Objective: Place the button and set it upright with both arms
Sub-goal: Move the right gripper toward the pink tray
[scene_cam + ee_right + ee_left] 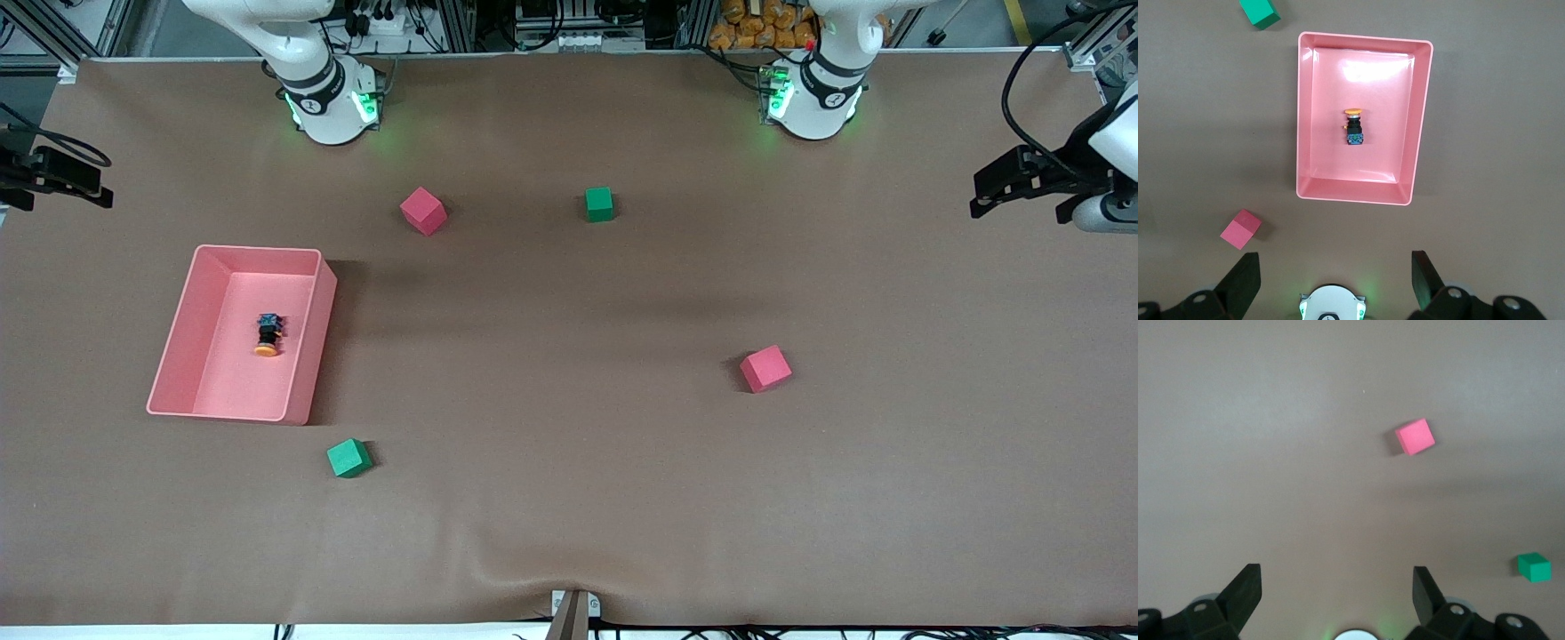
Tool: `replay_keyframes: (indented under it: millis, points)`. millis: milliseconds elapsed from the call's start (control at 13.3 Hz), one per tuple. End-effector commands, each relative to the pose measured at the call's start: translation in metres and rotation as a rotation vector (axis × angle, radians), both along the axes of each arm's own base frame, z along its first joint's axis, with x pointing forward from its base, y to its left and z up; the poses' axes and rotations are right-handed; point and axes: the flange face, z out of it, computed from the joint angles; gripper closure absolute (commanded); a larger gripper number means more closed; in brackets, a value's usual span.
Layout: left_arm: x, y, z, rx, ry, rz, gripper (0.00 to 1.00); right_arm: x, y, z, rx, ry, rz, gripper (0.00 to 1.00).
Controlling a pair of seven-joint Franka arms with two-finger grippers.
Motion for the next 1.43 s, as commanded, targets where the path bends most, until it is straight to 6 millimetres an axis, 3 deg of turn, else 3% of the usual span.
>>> replay_keyframes:
  millis: [0,975,1350]
  points:
    - [-0.01,-0.006,0.013,0.012,0.003,-0.017,0.0,-0.007,0.001,0.005,-0.002,-0.007,-0.017,0.0]
    - [-0.009,0.001,0.015,0.018,0.045,0.026,0.0,-0.003,-0.002,-0.004,-0.003,0.003,-0.021,0.0]
    - [-0.007,0.0,0.011,0.017,0.035,0.024,0.0,0.026,-0.005,-0.067,-0.005,0.021,-0.012,0.0]
